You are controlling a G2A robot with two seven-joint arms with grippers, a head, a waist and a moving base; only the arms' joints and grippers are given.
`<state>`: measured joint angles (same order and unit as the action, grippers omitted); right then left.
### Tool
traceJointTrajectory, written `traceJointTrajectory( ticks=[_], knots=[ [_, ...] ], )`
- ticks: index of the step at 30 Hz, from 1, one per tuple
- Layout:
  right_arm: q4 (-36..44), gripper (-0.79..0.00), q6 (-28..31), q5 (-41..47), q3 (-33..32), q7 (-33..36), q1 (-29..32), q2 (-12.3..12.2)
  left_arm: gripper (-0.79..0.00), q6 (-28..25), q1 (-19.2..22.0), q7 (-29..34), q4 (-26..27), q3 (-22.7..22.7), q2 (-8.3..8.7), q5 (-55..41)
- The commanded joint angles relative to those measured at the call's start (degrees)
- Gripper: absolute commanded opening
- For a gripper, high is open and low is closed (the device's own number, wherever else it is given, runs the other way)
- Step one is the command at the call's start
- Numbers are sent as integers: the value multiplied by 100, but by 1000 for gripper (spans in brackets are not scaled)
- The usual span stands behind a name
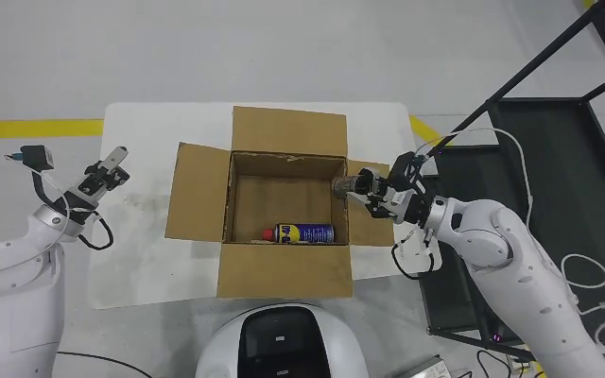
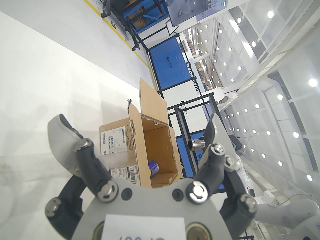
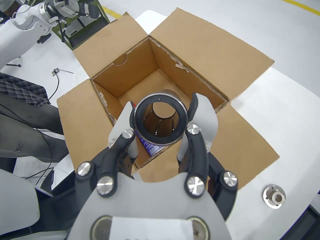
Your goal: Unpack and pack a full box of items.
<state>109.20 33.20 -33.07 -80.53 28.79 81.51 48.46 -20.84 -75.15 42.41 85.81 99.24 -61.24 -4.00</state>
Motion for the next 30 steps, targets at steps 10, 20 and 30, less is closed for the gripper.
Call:
traceJointTrajectory(
  ticks=[10, 20, 30],
  knots=[
    [-1819, -785, -104, -428, 3078, 242, -2979, 780, 0, 0, 0, 0, 0, 0, 0, 0],
    [-3252, -785, -642, -835, 4612, 411, -4332, 1586, 0, 0, 0, 0, 0, 0, 0, 0],
    [-3956, -785, -665, -1074, 5181, 999, -4757, 2017, 0, 0, 0, 0, 0, 0, 0, 0]
  ],
)
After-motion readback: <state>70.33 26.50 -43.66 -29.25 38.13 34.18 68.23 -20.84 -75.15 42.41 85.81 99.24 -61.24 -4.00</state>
